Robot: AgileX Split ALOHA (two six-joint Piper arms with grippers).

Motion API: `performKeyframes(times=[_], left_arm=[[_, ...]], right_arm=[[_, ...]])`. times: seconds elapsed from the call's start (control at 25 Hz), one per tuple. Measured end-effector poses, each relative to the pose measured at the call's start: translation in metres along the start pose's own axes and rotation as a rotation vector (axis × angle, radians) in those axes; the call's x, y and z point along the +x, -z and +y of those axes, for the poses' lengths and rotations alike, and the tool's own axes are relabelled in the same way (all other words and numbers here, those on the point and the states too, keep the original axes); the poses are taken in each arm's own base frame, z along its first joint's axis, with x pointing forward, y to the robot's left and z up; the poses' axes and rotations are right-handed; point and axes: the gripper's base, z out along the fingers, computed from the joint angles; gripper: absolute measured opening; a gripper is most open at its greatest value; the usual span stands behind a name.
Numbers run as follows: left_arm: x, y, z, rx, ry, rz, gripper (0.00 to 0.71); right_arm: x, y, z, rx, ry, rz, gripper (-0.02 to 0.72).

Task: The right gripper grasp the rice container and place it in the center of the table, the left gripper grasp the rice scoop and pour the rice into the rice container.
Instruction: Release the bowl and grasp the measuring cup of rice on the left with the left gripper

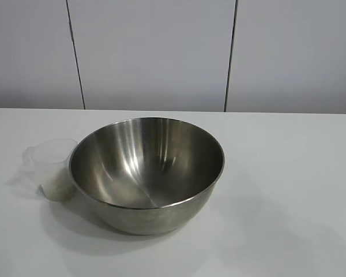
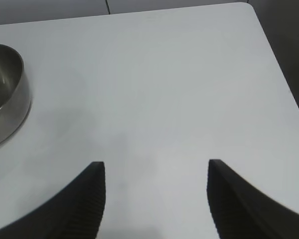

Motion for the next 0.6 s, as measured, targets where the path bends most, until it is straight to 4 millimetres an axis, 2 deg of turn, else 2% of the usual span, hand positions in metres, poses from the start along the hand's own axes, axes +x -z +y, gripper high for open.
performKeyframes(times=[0.6], left_arm=[[0.069,-0.071,0.041,0.033,-0.132,0.100,0.465]], right_arm=[[0.000,0.000,0.000,0.000,0.000,0.000,0.409]])
